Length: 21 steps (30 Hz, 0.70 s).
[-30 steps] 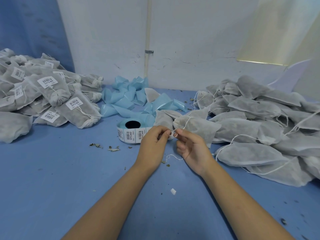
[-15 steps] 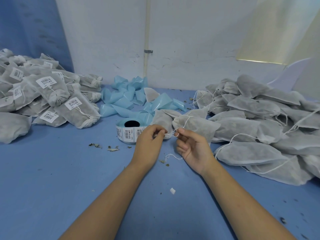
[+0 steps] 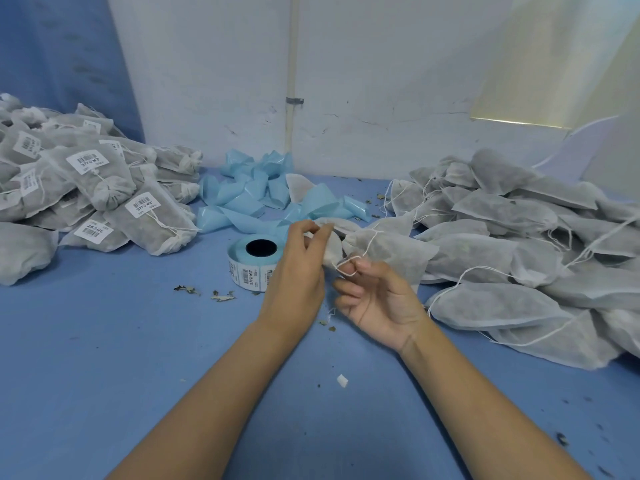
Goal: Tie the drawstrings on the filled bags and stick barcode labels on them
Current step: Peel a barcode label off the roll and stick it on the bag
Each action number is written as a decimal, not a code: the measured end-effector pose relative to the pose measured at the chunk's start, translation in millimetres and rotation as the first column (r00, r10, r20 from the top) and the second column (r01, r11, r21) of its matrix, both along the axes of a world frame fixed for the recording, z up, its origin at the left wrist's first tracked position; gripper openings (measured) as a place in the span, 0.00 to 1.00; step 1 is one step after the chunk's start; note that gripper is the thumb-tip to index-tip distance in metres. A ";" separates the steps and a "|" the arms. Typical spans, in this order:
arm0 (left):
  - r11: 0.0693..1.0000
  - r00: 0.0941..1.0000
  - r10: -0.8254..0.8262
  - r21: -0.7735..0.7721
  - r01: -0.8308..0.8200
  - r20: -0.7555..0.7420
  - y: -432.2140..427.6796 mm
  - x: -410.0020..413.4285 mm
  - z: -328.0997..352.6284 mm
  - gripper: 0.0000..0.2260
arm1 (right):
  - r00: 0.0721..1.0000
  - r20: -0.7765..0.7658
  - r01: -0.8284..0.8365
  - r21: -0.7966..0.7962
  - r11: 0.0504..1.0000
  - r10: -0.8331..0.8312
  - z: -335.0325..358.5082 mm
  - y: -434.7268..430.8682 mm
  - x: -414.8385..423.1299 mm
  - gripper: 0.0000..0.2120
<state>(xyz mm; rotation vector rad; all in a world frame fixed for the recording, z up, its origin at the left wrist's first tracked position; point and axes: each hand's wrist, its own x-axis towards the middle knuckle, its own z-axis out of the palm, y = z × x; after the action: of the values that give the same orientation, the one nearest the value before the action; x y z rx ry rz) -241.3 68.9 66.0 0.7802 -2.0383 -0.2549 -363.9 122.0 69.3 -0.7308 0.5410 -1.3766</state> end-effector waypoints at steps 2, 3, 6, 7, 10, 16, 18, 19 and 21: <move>0.999 0.999 0.033 -0.029 -0.033 0.004 -4.1 2.6 2.5 0.15 | 1.000 0.005 -0.001 -0.001 1.000 0.001 1.6 0.8 1.4 0.17; 0.998 0.999 0.047 -0.048 -0.047 0.003 -6.4 4.0 3.1 0.12 | 1.000 0.007 0.021 0.004 1.000 -0.021 2.1 0.9 1.8 0.17; 0.998 0.994 0.053 -0.029 -0.056 -0.096 -9.8 7.2 5.2 0.11 | 0.986 -0.042 0.164 0.056 0.985 -0.162 3.5 -0.7 1.6 0.13; 0.999 0.984 0.050 -0.008 -0.052 -0.173 -9.7 7.9 7.0 0.11 | 0.972 -0.082 0.226 0.065 0.972 -0.221 4.4 -1.3 2.2 0.11; 0.998 0.931 0.057 0.028 -0.050 -0.361 -8.6 7.9 14.4 0.13 | 0.919 -0.200 0.355 0.050 0.934 -0.339 5.4 -3.7 5.5 0.09; 0.997 0.842 0.021 0.072 0.022 -0.539 -6.8 5.2 25.3 0.15 | 0.813 -0.326 0.516 0.018 0.857 -0.483 3.0 -12.1 13.1 0.03; 0.988 0.821 0.041 0.147 0.052 -0.569 -8.1 4.7 27.6 0.16 | 0.833 -0.283 0.505 0.040 0.862 -0.475 2.9 -11.7 14.0 0.05; 0.979 0.815 0.060 0.195 0.066 -0.576 -10.0 4.6 28.9 0.16 | 0.841 -0.266 0.500 0.050 0.864 -0.472 3.0 -11.2 14.4 0.06; 0.947 0.822 0.072 0.297 0.122 -0.565 -13.8 4.6 31.1 0.17 | 0.833 -0.263 0.519 0.062 0.853 -0.488 3.5 -11.5 14.9 0.10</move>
<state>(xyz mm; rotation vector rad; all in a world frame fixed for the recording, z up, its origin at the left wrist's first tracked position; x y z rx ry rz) -236.7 55.1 97.0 0.7571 -1.4450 -0.7619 -349.1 110.5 72.7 -0.6745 1.0663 -1.7316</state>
